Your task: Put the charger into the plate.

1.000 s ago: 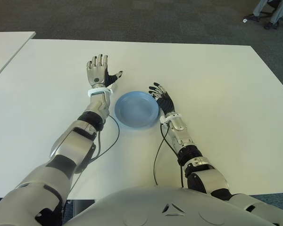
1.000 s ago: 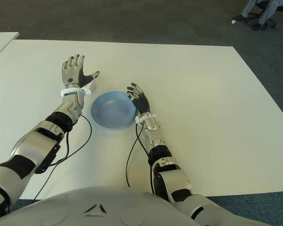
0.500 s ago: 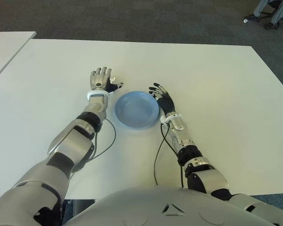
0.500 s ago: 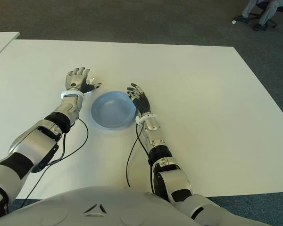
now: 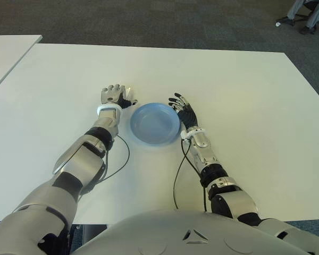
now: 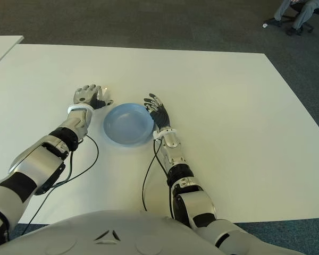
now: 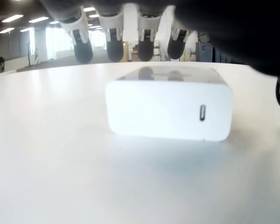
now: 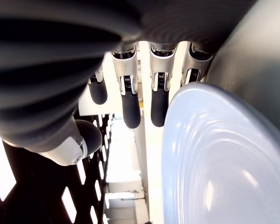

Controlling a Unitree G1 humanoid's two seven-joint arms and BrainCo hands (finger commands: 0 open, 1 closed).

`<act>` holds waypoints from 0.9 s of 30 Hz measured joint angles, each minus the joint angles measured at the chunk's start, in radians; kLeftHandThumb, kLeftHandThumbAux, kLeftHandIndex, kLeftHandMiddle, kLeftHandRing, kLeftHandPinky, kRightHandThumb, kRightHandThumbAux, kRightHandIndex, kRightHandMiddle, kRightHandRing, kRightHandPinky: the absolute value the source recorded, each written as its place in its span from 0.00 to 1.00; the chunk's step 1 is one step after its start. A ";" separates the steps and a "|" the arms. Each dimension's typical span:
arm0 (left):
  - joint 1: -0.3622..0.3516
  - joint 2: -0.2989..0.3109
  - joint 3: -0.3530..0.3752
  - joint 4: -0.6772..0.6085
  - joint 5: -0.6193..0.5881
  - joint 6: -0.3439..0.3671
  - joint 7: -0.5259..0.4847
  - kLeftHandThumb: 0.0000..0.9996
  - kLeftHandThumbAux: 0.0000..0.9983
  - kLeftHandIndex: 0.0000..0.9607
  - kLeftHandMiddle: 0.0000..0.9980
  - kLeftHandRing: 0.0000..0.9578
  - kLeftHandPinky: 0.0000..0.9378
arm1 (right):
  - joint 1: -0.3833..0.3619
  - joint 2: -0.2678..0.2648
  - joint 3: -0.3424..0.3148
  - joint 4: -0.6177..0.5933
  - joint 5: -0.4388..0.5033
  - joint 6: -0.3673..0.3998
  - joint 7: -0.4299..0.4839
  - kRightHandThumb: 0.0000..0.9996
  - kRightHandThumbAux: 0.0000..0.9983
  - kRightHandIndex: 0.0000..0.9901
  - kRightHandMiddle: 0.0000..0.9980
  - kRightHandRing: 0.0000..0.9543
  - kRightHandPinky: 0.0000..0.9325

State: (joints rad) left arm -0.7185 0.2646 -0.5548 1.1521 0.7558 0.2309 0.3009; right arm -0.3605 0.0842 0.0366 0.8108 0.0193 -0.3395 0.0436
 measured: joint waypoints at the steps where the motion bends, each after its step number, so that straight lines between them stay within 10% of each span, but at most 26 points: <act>1: 0.000 -0.001 0.000 0.003 -0.003 0.000 -0.001 0.17 0.21 0.00 0.00 0.00 0.00 | -0.001 0.000 -0.001 0.002 0.000 -0.001 0.000 0.00 0.60 0.10 0.24 0.22 0.19; 19: 0.011 0.000 0.025 0.073 -0.040 -0.042 0.041 0.14 0.28 0.00 0.00 0.00 0.00 | -0.001 -0.007 -0.017 0.006 0.000 -0.007 0.006 0.00 0.56 0.09 0.23 0.21 0.19; 27: 0.060 0.042 0.029 0.076 -0.048 -0.167 0.094 0.12 0.38 0.00 0.00 0.00 0.00 | 0.007 -0.020 -0.021 0.002 0.000 -0.016 0.011 0.00 0.55 0.09 0.24 0.22 0.20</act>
State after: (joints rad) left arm -0.6587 0.3061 -0.5261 1.2284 0.7081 0.0642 0.3952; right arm -0.3539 0.0644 0.0158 0.8127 0.0193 -0.3556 0.0547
